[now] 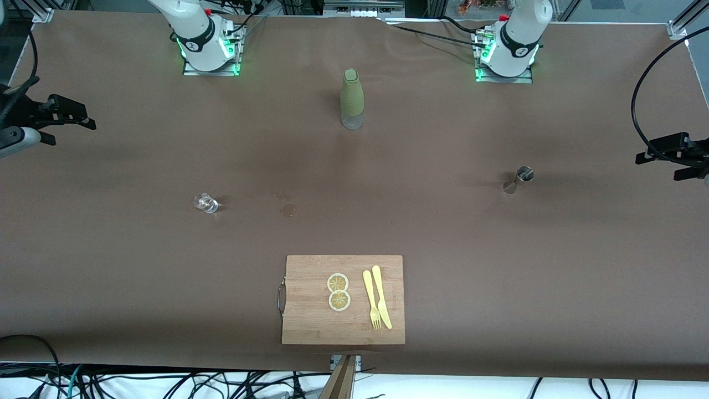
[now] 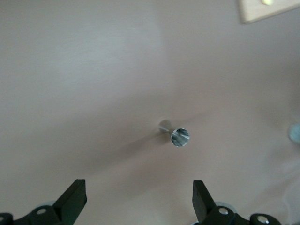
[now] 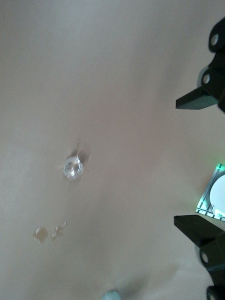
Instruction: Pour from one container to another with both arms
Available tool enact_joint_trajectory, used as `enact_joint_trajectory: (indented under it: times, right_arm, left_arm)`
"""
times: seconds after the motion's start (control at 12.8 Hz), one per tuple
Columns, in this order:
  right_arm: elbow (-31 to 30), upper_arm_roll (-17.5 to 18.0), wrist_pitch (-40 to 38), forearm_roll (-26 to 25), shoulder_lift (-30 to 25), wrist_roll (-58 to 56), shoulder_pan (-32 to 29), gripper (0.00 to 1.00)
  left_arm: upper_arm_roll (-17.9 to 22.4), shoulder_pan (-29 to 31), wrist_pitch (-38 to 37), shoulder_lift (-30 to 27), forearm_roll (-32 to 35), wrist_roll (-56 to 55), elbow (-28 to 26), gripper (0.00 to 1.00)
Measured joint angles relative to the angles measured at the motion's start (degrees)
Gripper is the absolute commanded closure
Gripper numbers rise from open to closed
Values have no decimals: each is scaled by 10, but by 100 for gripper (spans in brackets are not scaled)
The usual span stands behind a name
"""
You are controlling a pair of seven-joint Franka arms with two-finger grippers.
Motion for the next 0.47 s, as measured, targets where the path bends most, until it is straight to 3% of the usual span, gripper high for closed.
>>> enact_joint_trajectory:
  times: [0.47]
  right_arm:
    - [-16,-27,37,117,82,-293,-24,0]
  left_arm:
    - [100,10,-2,49,-208,396,-116,0]
